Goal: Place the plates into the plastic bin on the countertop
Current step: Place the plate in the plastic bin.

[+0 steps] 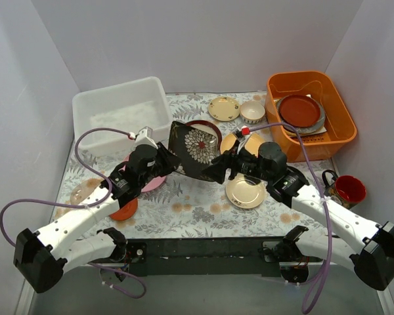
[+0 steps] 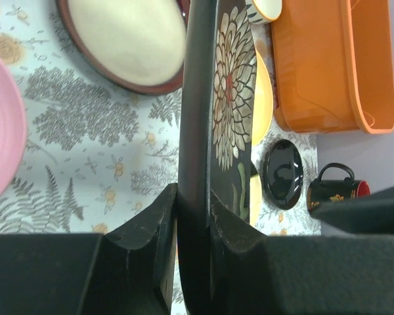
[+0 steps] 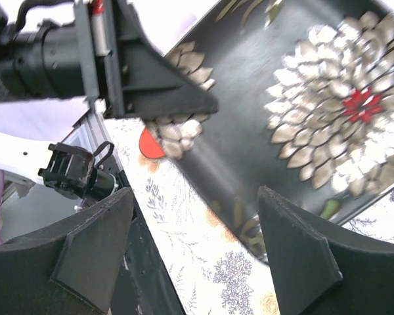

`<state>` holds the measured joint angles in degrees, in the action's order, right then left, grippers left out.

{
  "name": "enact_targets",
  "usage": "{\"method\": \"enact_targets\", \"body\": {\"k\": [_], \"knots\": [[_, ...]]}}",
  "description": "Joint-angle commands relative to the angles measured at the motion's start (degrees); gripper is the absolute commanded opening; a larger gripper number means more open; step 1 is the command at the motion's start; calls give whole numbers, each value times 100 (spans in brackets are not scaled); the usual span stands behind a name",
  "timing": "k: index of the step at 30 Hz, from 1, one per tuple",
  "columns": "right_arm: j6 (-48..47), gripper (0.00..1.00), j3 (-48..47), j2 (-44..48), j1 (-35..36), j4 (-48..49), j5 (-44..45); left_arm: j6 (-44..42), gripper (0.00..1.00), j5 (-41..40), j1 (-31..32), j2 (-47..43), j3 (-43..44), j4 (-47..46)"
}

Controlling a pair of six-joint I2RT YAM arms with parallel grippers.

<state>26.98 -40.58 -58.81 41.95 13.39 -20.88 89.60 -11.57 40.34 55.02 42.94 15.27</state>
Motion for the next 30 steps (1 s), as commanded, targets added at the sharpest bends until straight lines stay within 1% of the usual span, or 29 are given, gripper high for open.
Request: {"method": "enact_targets", "body": {"k": [1,3,5,6,7,8,10,13,14,16,18,22,23,25,26,27,29,30], "knots": [[-44,84,120,281,-38,-46,102,-48,0,286,-192,296,741,-1113],[-53,83,155,326,-47,-108,85,-144,0,506,-385,482,891,-1244],[-62,84,173,387,-47,-143,32,-197,0,971,-570,797,1155,-1315],[-62,83,225,414,-47,-143,6,-206,0,1121,-788,904,1225,-1429],[-62,83,243,475,-47,-143,-55,-215,0,1557,-912,1000,1321,-1474],[-62,83,278,493,-47,-135,-91,-215,0,1701,-1131,1193,1470,-1657],[-44,83,418,633,-56,-65,-223,-259,0,2008,-1334,1387,1690,-1702],[17,83,690,843,-56,-47,-276,-285,0,2281,-1677,1765,2156,-1755],[26,83,752,888,-56,-47,-293,-268,0,2491,-1878,1853,2384,-1799],[53,83,954,1011,-56,-47,-372,-215,0,2659,-2055,2091,2587,-1843],[105,83,1078,1107,-64,-64,-469,-84,0,2818,-2363,2257,2824,-1869],[141,83,1289,1266,-56,-152,-504,241,0,3248,-2978,2442,3027,-2063],[158,83,1341,1284,-56,-170,-513,364,0,3493,-3240,2469,3036,-2150],[141,83,1394,1328,-56,-179,-513,374,0,3626,-3453,2539,3089,-2142],[149,83,1429,1328,-56,-187,-522,382,0,3688,-3671,2566,3098,-2142],[158,83,1447,1319,-56,-179,-522,530,0,3941,-3813,2583,3002,-2194],[158,84,1465,1293,-56,-170,-539,733,0,4189,-4303,2619,2861,-2474],[176,84,1465,1258,-56,-152,-557,838,0,4320,-4437,2610,2782,-2519]]}}
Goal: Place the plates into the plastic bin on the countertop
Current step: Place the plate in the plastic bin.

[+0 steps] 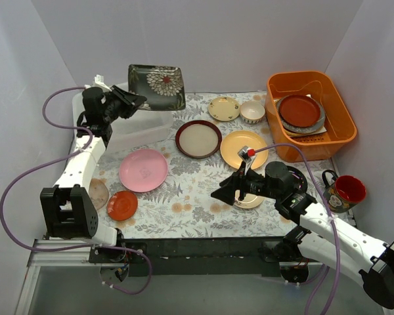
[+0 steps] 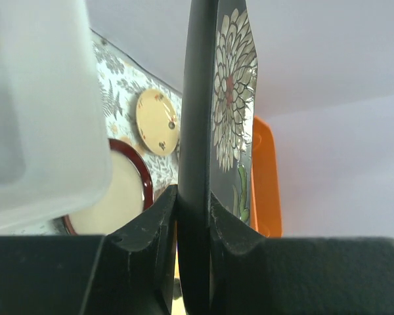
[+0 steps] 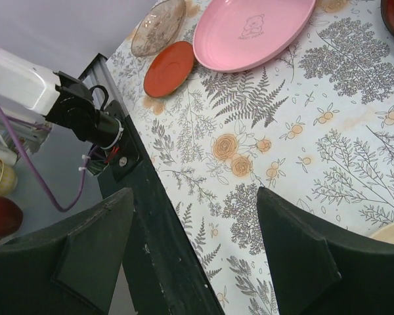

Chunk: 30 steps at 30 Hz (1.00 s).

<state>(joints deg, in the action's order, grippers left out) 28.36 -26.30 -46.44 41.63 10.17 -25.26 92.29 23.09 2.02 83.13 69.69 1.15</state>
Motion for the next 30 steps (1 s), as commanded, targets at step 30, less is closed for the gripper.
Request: {"method": "enact_targets", "body": {"k": [30], "knots": [[82,83,196,-190,-23,169,-428,-27,0,749,-1767,352,-694,-827]]}}
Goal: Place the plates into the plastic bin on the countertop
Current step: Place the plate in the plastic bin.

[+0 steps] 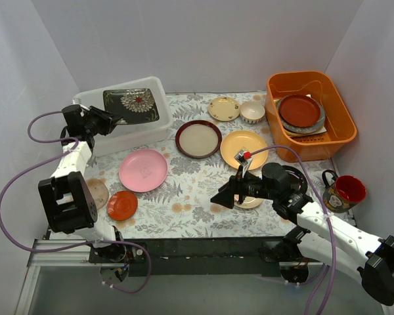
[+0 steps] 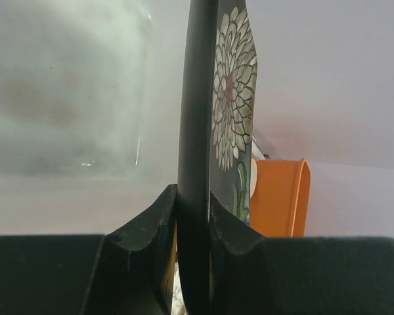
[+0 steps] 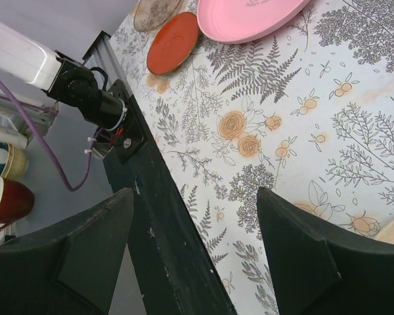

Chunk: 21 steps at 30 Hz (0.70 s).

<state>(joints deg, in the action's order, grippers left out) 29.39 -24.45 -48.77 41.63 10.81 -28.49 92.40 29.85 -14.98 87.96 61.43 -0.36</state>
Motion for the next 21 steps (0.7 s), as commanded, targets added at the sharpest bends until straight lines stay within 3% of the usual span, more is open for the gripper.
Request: {"method": "enact_targets", "body": {"k": [1,21], "knots": [[-29,83,10,61,-23,97,-104,-116,0,65,-75,-69,167,-563],[138,82,309,325,-23,158,-174,-319,0,-356,-84,704,422,-570]]}}
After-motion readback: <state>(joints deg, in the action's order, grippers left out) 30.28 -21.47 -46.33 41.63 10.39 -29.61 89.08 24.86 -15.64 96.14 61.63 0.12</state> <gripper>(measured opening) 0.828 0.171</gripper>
